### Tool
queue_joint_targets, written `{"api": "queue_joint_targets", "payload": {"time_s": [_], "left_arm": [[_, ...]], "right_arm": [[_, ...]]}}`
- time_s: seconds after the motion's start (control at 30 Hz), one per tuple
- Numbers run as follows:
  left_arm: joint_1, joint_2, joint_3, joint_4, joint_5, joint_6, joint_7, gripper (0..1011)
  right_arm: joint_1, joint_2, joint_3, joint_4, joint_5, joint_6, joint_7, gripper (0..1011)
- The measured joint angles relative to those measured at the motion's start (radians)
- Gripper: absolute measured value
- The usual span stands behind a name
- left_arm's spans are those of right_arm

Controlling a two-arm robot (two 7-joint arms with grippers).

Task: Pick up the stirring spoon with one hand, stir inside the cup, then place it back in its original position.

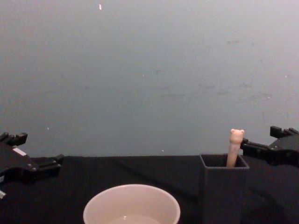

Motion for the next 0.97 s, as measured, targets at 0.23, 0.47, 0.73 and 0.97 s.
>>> {"api": "queue_joint_targets", "payload": {"time_s": [0.23, 0.47, 0.73, 0.97], "left_arm": [[0.0, 0.0, 0.0, 0.0, 0.0, 0.0, 0.0, 1001], [0.0, 0.0, 0.0, 0.0, 0.0, 0.0, 0.0, 1001], [0.0, 0.0, 0.0, 0.0, 0.0, 0.0, 0.0, 1001], [0.0, 0.0, 0.0, 0.0, 0.0, 0.0, 0.0, 1001]], "right_arm": [[0.0, 0.001, 0.0, -0.001, 0.001, -0.001, 0.0, 1002], [0.0, 0.001, 0.0, -0.002, 0.002, -0.001, 0.0, 1002], [0.0, 0.001, 0.0, -0.002, 0.002, -0.002, 0.0, 1002], [0.0, 0.001, 0.0, -0.002, 0.002, -0.002, 0.0, 1002]]}}
